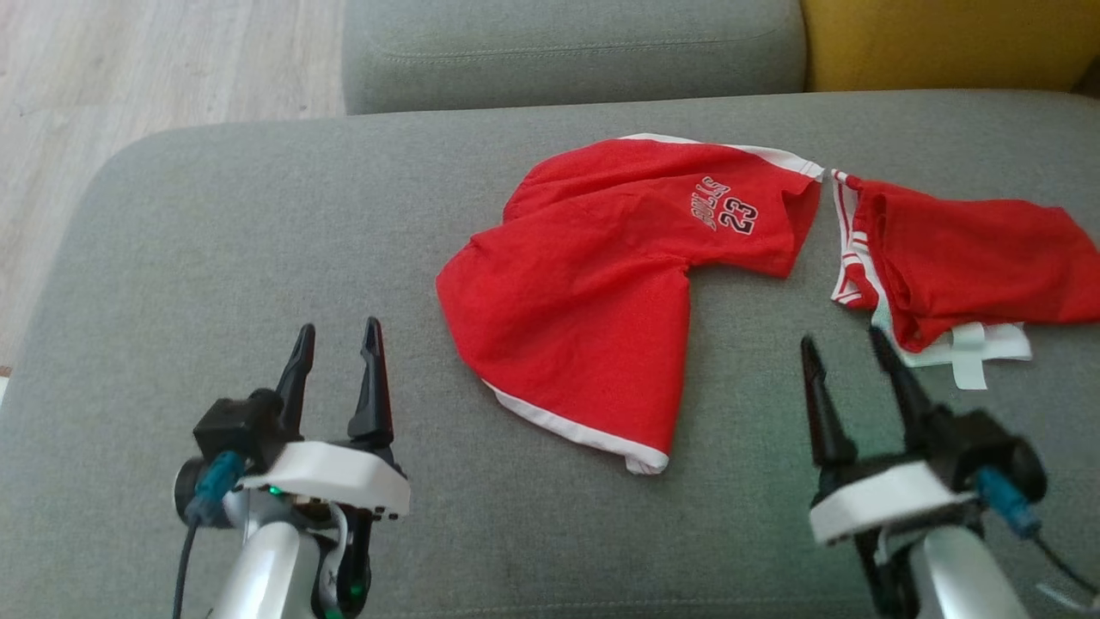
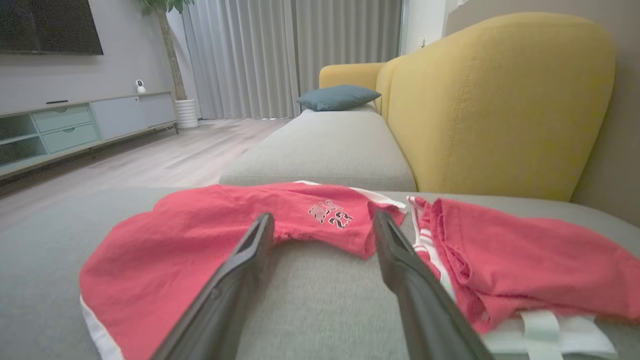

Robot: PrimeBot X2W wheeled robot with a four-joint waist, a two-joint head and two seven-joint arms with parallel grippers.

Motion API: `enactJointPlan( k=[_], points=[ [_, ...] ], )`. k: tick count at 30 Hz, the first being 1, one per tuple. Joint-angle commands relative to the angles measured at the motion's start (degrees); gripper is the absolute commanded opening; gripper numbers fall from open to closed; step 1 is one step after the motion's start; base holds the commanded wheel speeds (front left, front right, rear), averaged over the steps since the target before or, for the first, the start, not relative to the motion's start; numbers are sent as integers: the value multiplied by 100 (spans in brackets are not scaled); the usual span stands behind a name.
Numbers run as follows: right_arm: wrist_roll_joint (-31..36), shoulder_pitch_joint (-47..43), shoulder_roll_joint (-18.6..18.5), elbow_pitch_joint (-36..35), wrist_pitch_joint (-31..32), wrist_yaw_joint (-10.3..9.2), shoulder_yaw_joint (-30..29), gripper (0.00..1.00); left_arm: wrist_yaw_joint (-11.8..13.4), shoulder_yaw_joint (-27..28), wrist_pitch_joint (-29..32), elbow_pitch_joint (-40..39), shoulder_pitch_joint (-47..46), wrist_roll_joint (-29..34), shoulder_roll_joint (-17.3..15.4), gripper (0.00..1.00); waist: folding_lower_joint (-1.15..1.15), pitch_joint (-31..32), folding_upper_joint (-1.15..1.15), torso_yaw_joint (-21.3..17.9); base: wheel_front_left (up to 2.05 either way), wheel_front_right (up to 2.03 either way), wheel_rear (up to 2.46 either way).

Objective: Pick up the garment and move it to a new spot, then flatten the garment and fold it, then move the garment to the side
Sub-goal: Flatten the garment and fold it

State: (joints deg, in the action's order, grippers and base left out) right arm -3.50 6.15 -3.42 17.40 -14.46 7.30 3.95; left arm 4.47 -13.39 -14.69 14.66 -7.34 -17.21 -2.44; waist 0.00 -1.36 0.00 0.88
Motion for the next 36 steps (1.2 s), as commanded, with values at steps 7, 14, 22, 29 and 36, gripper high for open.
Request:
enactJointPlan(
  k=[7,14,22,29,36],
  points=[
    [-296,-197,52,-327,241,19,795,100,-47,262,-30,-214,-153,72,-43,100,0,-37,0,-22,0,0,0],
    [-795,-277,-68,-127,1171,19,1585,100,-56,191,-30,-182,-240,40,-43,100,0,-202,0,102,0,0,0],
    [-1022,-142,-267,226,1919,19,1939,100,-50,121,-30,-98,-349,6,-43,100,0,-361,0,311,0,0,0],
    [-1081,11,-252,467,1981,19,1967,100,-64,98,-30,-51,-415,12,-43,100,0,-459,0,450,0,0,0],
    [-1243,213,-137,724,1840,19,1938,100,-74,80,-30,-25,-454,31,-43,100,0,-556,0,545,0,0,0]
  ],
)
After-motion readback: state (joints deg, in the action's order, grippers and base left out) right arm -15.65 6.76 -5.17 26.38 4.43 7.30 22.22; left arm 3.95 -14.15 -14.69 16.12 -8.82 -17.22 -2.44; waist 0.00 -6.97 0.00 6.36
